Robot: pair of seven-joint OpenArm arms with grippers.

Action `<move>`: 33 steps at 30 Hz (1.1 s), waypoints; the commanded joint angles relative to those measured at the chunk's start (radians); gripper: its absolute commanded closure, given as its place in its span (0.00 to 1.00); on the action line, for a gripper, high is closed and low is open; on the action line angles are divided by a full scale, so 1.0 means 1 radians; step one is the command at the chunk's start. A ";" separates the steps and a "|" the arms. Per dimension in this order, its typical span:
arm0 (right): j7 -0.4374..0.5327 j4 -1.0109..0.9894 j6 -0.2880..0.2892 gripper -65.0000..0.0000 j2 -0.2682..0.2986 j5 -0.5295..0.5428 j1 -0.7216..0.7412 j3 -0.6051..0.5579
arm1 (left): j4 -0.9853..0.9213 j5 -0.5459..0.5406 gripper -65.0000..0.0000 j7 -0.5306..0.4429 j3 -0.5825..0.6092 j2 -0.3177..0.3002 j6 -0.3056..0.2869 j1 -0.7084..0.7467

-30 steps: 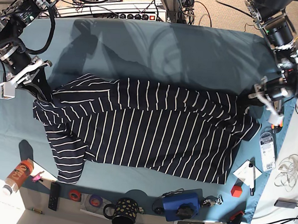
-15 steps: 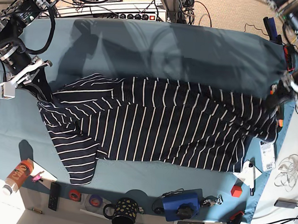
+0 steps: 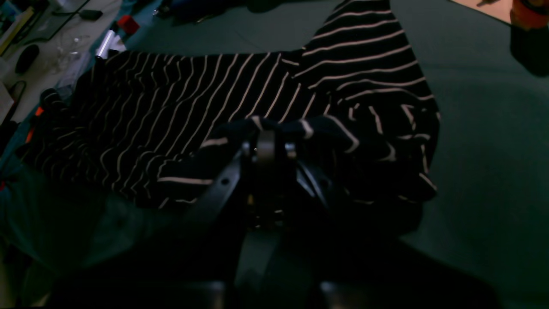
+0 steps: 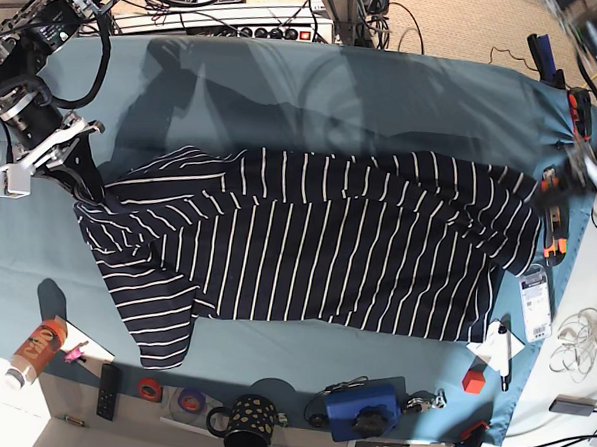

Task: Layout the t-shirt on the table in an organized manner, then fold the t-shirt properly
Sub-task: 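Pull the shirt edge with the left gripper away from the right gripper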

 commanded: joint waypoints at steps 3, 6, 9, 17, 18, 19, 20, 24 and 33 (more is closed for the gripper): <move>0.032 0.013 0.001 1.00 0.017 0.018 0.009 0.004 | 0.016 0.204 0.59 -0.184 0.096 -0.055 -0.002 -0.087; 0.032 0.013 0.001 1.00 0.017 0.018 0.009 0.003 | 0.016 0.412 0.59 -0.319 0.257 -0.095 -0.002 -0.150; 0.032 0.013 0.001 1.00 0.018 0.016 0.009 0.003 | 0.016 0.583 0.54 -0.380 0.427 -0.143 -0.002 -0.210; 0.032 0.013 0.001 1.00 0.017 0.005 0.009 0.003 | 0.013 0.771 0.53 -0.451 0.684 -0.177 -0.002 -0.290; 0.032 0.013 0.001 1.00 0.017 0.005 0.009 0.003 | 0.013 0.787 0.53 -0.450 0.703 -0.177 -0.002 -0.292; 0.032 0.013 0.001 1.00 0.018 0.005 0.009 0.003 | 0.013 0.790 0.53 -0.451 0.717 -0.177 -0.002 -0.291; 0.032 0.013 0.001 1.00 0.017 0.005 0.009 0.003 | 0.013 0.789 0.53 -0.451 0.727 -0.177 -0.002 -0.291; 0.032 0.013 0.001 1.00 0.017 0.005 0.009 0.003 | 0.006 0.790 0.53 -0.449 0.732 -0.177 -0.002 -0.292; 0.032 0.013 0.001 1.00 0.017 0.006 0.009 0.003 | -0.021 0.789 0.96 -0.447 0.732 -0.177 0.024 -0.289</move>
